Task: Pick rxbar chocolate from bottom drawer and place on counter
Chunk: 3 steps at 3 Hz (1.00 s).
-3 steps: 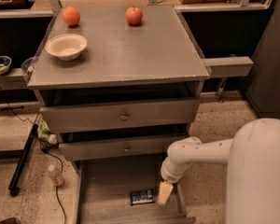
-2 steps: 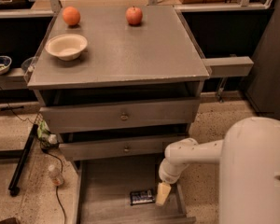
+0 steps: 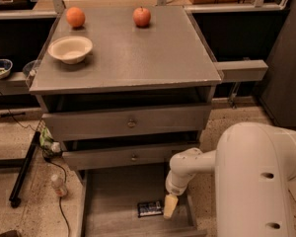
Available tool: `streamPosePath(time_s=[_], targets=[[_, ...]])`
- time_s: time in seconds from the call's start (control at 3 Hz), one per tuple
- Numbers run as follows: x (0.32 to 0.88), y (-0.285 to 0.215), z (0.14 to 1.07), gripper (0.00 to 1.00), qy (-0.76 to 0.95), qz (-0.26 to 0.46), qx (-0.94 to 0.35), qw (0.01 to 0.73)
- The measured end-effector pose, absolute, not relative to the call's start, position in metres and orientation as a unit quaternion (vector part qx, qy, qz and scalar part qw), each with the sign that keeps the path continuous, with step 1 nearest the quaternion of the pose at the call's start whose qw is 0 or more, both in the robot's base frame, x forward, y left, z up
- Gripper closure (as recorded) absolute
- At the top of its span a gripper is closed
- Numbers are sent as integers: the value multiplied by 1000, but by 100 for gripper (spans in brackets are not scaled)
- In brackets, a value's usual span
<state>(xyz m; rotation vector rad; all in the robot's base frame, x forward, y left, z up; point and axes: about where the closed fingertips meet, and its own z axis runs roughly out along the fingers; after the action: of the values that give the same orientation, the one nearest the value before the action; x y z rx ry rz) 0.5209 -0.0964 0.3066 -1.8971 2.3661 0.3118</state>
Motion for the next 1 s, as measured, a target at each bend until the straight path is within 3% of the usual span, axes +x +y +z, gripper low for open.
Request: streamPosePath(time_s=[1.0], targets=[[524, -64, 241, 0, 782, 160, -600, 52]])
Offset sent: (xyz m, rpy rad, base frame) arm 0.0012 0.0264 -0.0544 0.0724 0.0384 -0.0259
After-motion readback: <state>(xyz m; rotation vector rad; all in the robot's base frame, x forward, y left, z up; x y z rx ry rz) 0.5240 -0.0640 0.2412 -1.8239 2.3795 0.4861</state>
